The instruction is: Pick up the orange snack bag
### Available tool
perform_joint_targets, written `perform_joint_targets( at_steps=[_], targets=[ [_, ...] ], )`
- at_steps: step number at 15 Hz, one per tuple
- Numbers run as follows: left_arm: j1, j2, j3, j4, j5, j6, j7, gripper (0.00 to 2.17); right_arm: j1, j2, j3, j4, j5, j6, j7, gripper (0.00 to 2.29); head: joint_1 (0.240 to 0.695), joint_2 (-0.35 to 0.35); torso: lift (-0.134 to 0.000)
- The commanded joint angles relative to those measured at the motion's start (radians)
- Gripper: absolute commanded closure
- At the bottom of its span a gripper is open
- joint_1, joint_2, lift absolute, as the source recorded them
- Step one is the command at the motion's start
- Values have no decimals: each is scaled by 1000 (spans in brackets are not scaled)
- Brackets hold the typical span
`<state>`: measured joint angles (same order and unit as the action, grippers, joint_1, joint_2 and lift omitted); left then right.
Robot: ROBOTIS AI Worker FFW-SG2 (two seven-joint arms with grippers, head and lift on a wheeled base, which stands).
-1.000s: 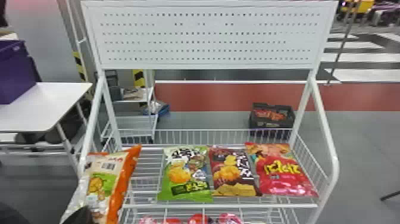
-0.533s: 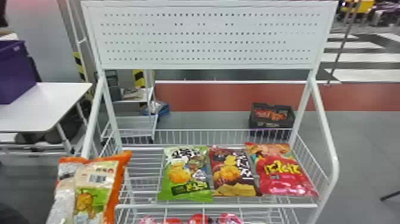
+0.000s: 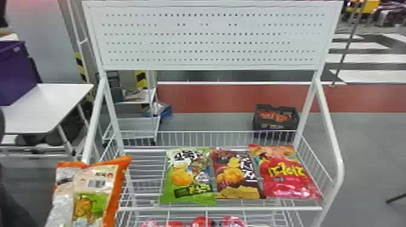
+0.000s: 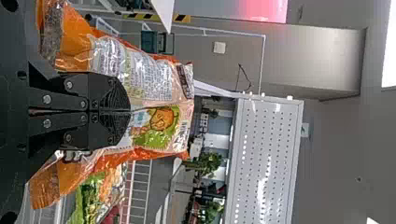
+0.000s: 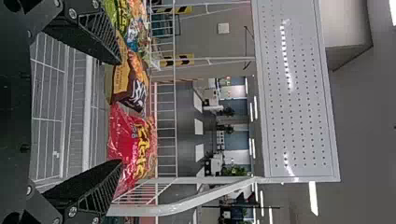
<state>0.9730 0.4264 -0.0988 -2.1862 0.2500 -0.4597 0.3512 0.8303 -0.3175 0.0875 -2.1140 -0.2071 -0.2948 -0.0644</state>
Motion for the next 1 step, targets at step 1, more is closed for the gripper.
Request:
perform_joint_targets(
  at_steps=[1],
  targets=[
    [-1,0,2,2,0,-1,0,1359,1,0,0,-1,0,0,0,144,499,0,0]
  ],
)
